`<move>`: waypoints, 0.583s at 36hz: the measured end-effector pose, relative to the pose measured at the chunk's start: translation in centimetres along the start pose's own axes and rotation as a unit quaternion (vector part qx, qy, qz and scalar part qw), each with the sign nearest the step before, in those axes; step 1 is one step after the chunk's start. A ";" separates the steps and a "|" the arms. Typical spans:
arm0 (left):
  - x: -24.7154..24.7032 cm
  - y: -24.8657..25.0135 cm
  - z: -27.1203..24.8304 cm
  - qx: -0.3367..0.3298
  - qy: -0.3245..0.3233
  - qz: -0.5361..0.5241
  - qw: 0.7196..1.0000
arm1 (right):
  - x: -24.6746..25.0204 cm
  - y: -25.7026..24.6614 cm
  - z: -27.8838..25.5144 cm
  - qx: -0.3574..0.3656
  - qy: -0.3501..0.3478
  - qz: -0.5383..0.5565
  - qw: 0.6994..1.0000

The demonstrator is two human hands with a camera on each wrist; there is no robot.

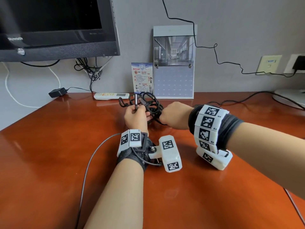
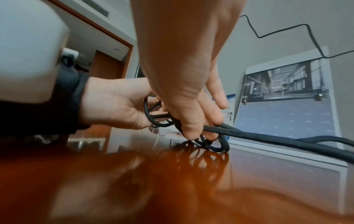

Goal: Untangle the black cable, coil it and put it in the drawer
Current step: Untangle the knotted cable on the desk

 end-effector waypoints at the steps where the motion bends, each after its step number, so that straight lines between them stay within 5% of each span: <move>1: -0.2 -0.1 0.0 0.003 -0.009 -0.007 1.000 | -0.1 0.4 -0.1 -0.011 -0.008 0.005 1.000; 10: 1.1 -0.8 1.2 0.029 0.025 -0.069 0.997 | -2.4 -1.1 -1.7 0.059 -0.069 -0.059 0.994; 18: 0.5 -1.1 1.2 0.034 0.001 -0.066 0.997 | -2.6 3.9 -5.3 -0.122 -0.118 0.092 0.981; 21: 0.5 -1.1 1.3 0.030 0.005 -0.068 0.997 | -5.2 7.3 -5.8 -0.193 -0.156 0.067 0.966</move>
Point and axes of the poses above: each hand's wrist, its own z-axis towards the middle knuckle, its own x-axis out of the back of the hand, y = z × x, the point moved 8 cm from there along z, towards the middle knuckle, and after that the axes turned 12 degrees about z, right-handed, at the moved point
